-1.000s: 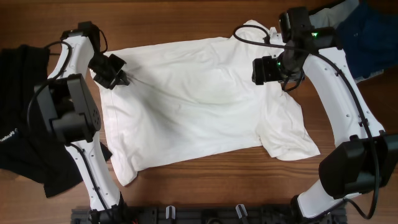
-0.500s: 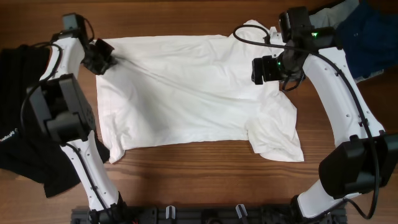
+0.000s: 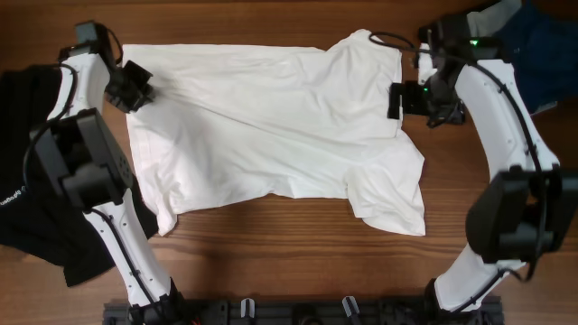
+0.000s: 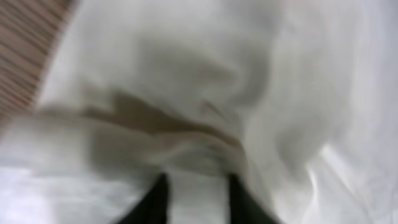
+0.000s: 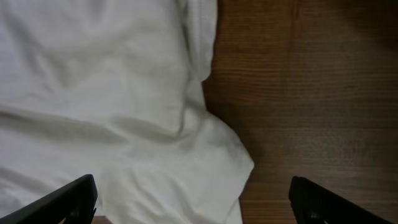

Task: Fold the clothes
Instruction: 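Pull the shirt's far edge away from the robot with both grippers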

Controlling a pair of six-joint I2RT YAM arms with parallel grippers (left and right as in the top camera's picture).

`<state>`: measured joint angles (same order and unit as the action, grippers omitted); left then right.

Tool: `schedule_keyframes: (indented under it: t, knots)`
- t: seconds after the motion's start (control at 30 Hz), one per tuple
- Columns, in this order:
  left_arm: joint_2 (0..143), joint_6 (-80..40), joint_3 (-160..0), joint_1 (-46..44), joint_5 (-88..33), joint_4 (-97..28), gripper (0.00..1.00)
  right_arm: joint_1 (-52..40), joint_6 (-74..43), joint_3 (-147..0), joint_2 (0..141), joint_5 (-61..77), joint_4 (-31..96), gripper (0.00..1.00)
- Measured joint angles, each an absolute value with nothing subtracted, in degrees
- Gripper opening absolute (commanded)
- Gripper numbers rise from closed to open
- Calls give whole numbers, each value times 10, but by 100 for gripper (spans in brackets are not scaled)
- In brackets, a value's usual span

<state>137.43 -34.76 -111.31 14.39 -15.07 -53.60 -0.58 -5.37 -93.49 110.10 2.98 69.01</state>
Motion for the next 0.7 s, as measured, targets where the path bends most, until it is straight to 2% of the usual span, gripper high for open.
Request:
schedule_keyframes:
  t: [0.1,0.2,0.4,0.43,0.5,0.6,0.7]
  knots:
    - [1369,-335,-1114,119,-150,-564,51,4,-53,-934,1112,30,680,100]
    - [1361,-330,-1108,100,-151,-590,50,3,-53,-934,1112,36,676,100]
    - [1309,-317,-1100,94,-151,-726,51,14,-46,-934,1137,65,674,99]
    - [1298,-311,-1100,95,-150,-748,50,17,-44,-934,1152,74,669,96]
    - [1291,-306,-1100,95,-150,-759,50,21,-34,-934,1173,82,663,95]
    - [1290,-300,-1099,95,-150,-763,52,22,-19,-934,1192,89,651,99]
    - [1290,-298,-1099,95,-150,-760,54,22,-8,-936,1192,90,613,100]
